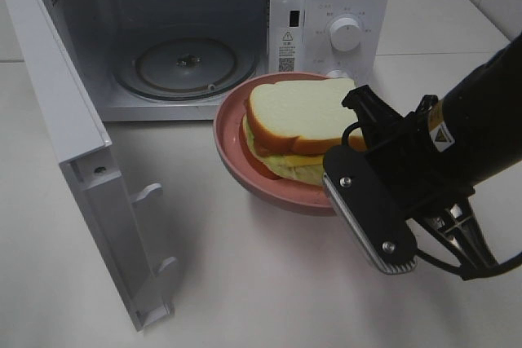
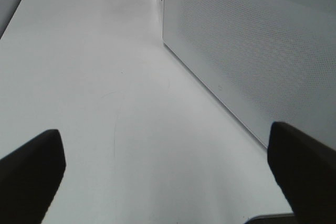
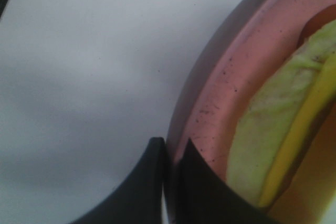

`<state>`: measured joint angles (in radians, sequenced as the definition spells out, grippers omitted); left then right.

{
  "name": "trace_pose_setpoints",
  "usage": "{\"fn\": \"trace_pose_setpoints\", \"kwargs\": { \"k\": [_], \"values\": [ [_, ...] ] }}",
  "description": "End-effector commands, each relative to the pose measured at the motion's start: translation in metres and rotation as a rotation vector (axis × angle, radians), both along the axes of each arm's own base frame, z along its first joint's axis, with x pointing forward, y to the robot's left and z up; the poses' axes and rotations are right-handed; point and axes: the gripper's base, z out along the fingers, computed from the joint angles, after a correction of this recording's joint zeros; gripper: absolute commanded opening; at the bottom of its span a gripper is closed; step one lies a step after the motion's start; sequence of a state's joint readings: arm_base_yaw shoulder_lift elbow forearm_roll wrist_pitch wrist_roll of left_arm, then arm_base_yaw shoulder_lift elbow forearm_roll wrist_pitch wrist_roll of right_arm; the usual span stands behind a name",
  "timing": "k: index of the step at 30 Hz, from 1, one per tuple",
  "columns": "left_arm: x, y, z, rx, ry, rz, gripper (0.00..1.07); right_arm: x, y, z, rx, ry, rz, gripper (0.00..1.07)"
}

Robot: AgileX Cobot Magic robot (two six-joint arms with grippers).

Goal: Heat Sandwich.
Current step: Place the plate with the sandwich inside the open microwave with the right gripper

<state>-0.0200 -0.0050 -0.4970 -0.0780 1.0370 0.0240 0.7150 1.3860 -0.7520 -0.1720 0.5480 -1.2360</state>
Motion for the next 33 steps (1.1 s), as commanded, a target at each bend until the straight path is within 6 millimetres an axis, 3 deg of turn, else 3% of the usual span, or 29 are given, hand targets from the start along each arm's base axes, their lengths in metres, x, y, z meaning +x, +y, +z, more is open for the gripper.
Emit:
{"fn": "trace_pose_setpoints", "kwargs": {
  "k": [1, 13, 21, 27, 33],
  "values": [
    [-0.003, 0.000, 0.000, -0.003, -0.032, -0.009, 1.01, 0.008, -0.004, 0.006, 0.052, -0.034, -0.022, 0.00],
    [-0.003, 0.000, 0.000, -0.003, -0.032, -0.009, 1.01, 0.007, -0.001, 0.006, 0.082, -0.031, -0.020, 0.00],
    [-0.003, 0.000, 0.000, -0.003, -0.032, -0.009, 1.01, 0.019, 0.008, -0.002, 0.080, -0.042, -0.014, 0.00],
    [-0.003, 0.000, 0.000, -0.003, -0.032, -0.009, 1.01, 0.025, 0.033, -0.004, 0.067, -0.050, 0.056, 0.00],
    [-0.003, 0.000, 0.000, -0.003, -0.032, -0.009, 1.01, 0.038, 0.045, -0.007, 0.061, -0.053, 0.064, 0.00]
  ]
}}
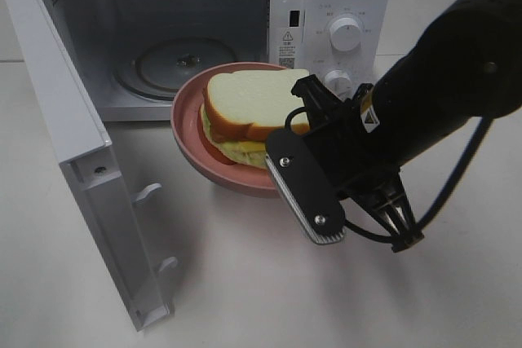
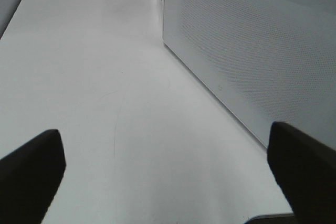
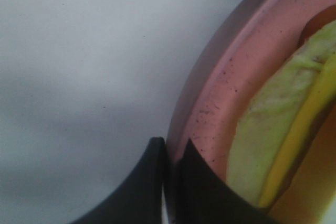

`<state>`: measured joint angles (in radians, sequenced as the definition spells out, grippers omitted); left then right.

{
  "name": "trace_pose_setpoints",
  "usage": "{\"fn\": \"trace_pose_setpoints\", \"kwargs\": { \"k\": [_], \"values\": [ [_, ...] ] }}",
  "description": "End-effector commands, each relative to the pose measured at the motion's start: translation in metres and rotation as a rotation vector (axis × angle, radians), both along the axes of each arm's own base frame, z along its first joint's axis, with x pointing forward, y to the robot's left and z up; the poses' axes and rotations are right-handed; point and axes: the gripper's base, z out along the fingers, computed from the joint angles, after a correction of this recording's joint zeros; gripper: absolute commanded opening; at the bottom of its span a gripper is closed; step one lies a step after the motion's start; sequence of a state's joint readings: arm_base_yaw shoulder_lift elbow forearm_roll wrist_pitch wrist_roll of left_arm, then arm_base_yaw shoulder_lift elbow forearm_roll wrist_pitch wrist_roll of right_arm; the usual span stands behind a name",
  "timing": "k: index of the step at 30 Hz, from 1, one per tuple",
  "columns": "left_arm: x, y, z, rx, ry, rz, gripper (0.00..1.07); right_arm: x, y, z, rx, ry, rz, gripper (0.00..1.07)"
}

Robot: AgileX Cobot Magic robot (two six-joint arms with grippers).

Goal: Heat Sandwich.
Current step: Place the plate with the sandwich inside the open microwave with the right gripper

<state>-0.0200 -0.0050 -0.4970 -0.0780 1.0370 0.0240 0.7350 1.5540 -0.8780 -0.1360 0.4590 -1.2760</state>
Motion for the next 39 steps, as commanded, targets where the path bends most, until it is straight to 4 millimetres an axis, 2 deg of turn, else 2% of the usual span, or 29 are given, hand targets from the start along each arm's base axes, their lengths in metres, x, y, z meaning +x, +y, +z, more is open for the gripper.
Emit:
{"fn": "trace_pose_setpoints", "kwargs": {
  "k": [1, 9, 15, 31, 39],
  "values": [
    [-0.003, 0.000, 0.000, -0.003, -0.032, -0.009, 1.01, 0.011, 0.010, 0.003, 0.016, -0.037, 0.016, 0.00],
    [-0.003, 0.000, 0.000, -0.003, -0.032, -0.009, 1.01, 0.022, 0.033, -0.001, 0.013, -0.043, 0.049, 0.00],
    [-0.003, 0.000, 0.000, -0.003, -0.032, -0.009, 1.01, 0.038, 0.049, -0.001, 0.019, -0.052, 0.051, 0.00],
    [-0.003, 0.000, 0.000, -0.003, -0.032, -0.009, 1.01, 0.060, 0.069, -0.001, -0.012, -0.031, 0.041, 0.01],
    [-0.003, 0.000, 0.000, -0.003, -0.032, -0.009, 1.01, 0.078, 0.084, -0.002, -0.049, -0.014, 0.035, 0.01]
  ]
}}
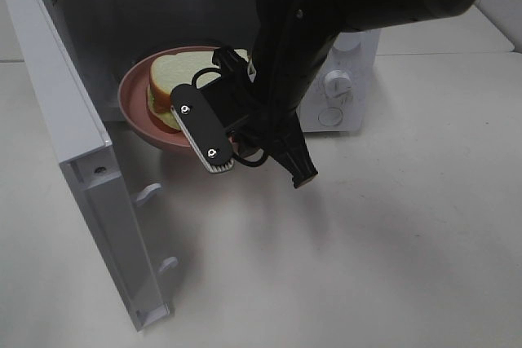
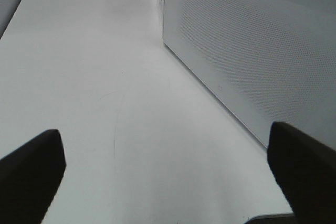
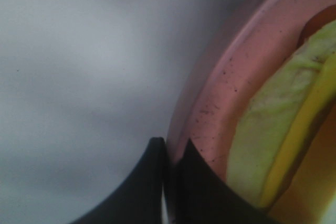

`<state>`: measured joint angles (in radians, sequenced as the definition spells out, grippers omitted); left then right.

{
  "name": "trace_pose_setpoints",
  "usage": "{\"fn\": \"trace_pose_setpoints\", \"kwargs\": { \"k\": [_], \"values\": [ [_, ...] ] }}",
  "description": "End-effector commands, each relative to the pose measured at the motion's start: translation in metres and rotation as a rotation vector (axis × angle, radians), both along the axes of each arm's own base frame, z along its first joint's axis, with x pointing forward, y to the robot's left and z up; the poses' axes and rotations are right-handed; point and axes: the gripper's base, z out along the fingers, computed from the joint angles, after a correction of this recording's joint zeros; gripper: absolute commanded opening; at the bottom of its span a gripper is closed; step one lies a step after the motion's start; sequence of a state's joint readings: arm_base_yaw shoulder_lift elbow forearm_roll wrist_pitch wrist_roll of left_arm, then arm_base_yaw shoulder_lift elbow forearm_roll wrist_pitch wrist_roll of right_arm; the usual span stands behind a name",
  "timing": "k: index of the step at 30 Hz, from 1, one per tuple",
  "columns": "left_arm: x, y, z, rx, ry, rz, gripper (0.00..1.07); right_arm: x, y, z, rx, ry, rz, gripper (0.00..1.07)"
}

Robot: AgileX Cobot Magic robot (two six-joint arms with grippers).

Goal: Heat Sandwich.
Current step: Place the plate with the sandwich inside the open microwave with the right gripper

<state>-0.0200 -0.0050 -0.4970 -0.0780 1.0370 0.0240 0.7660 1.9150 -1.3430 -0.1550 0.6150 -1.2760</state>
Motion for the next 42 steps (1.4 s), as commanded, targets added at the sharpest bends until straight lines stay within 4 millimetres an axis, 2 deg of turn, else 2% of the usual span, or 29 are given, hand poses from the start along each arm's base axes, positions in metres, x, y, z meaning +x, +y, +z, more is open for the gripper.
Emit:
{"fn": "trace_pose_setpoints", "kwargs": {
  "k": [1, 10, 31, 42],
  "values": [
    [-0.003, 0.000, 0.000, -0.003, -0.032, -0.009, 1.01, 0.006, 0.007, 0.006, 0.006, -0.032, 0.014, 0.01],
    [-0.003, 0.000, 0.000, -0.003, -0.032, -0.009, 1.01, 0.029, 0.026, 0.007, 0.012, -0.030, -0.024, 0.01],
    [-0.003, 0.000, 0.000, -0.003, -0.032, -0.009, 1.01, 0.063, 0.057, 0.006, 0.028, -0.038, -0.072, 0.01],
    [-0.003, 0.000, 0.000, -0.002, -0.032, -0.009, 1.01, 0.085, 0.074, 0.002, 0.080, -0.084, -0.162, 0.00]
  ]
}}
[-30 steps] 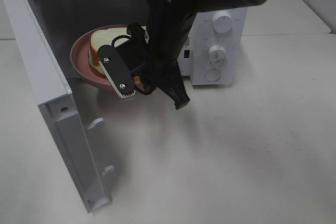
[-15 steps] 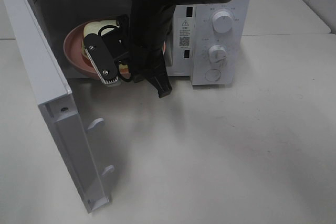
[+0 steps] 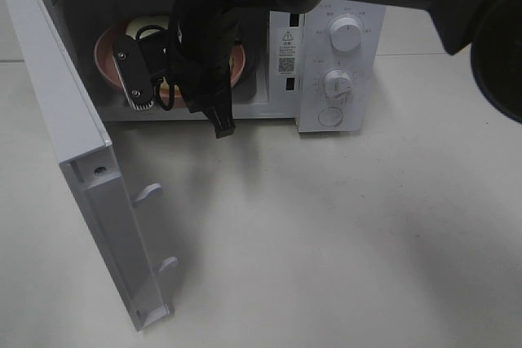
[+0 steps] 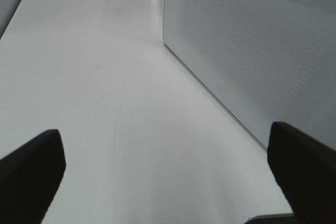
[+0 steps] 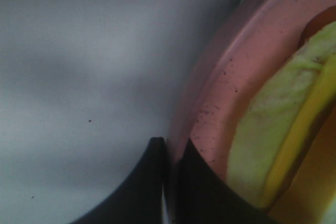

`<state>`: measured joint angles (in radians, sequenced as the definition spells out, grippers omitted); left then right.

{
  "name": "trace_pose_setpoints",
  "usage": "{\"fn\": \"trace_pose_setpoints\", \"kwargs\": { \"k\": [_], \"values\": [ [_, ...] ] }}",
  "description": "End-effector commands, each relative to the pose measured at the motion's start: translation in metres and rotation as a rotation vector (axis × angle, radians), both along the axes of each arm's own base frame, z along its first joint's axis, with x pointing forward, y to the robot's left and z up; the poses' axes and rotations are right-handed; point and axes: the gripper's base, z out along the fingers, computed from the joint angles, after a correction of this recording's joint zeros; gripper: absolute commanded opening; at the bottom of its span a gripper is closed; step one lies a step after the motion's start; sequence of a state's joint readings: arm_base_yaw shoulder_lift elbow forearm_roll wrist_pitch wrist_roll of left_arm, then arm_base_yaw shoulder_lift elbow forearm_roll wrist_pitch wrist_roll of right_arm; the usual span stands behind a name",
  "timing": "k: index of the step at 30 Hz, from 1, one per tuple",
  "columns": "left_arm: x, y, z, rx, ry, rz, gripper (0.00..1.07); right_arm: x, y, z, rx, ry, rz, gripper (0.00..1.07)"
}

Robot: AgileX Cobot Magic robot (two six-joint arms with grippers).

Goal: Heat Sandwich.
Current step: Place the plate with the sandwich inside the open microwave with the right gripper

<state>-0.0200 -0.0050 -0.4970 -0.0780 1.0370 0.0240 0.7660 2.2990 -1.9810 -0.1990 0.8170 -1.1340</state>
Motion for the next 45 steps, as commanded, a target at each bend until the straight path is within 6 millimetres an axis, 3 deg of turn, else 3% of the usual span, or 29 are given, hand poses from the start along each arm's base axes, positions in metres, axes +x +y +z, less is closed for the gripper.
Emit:
{"fn": "trace_pose_setpoints", "kwargs": {
  "k": [1, 13, 26, 45],
  "values": [
    [-0.003, 0.000, 0.000, -0.002, -0.032, -0.009, 1.01, 0.007, 0.006, 0.006, 0.030, -0.038, -0.016, 0.00],
    [-0.003, 0.000, 0.000, -0.002, -0.032, -0.009, 1.01, 0.027, 0.016, 0.001, 0.087, -0.084, -0.055, 0.00],
    [-0.003, 0.000, 0.000, -0.002, -0.032, -0.009, 1.01, 0.031, 0.020, -0.009, 0.105, -0.094, -0.062, 0.01],
    [-0.003, 0.000, 0.000, -0.001, -0.032, -0.008, 1.01, 0.038, 0.009, -0.014, 0.119, -0.045, -0.158, 0.02]
  ]
}}
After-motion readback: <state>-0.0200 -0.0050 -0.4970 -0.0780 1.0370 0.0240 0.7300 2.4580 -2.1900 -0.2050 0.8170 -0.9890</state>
